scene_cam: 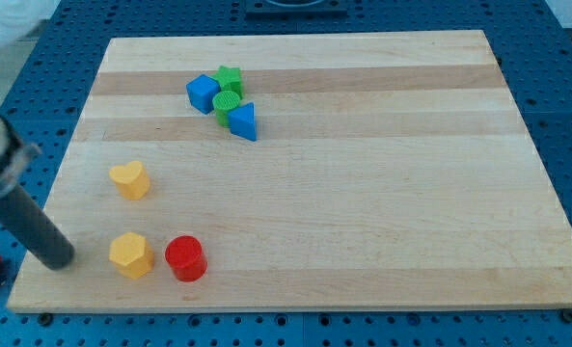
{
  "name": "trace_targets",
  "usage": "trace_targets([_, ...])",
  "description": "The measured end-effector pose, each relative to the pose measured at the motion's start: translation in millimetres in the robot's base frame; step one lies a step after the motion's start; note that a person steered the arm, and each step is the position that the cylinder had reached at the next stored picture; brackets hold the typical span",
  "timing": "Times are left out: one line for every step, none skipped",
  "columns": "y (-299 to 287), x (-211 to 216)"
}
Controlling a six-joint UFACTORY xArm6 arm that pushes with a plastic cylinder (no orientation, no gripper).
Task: Move your arm in between the heart and green circle
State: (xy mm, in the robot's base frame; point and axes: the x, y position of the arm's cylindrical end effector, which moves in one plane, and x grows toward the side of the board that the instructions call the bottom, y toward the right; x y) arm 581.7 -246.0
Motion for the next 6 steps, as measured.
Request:
trace_targets([5.3, -8.1])
trace_targets([50.9, -24.1])
trace_targets([34.3, -66.4])
trace_targets([123.5, -90.3])
trace_targets([177.1, -107.1])
trace_targets([173.3, -114.1])
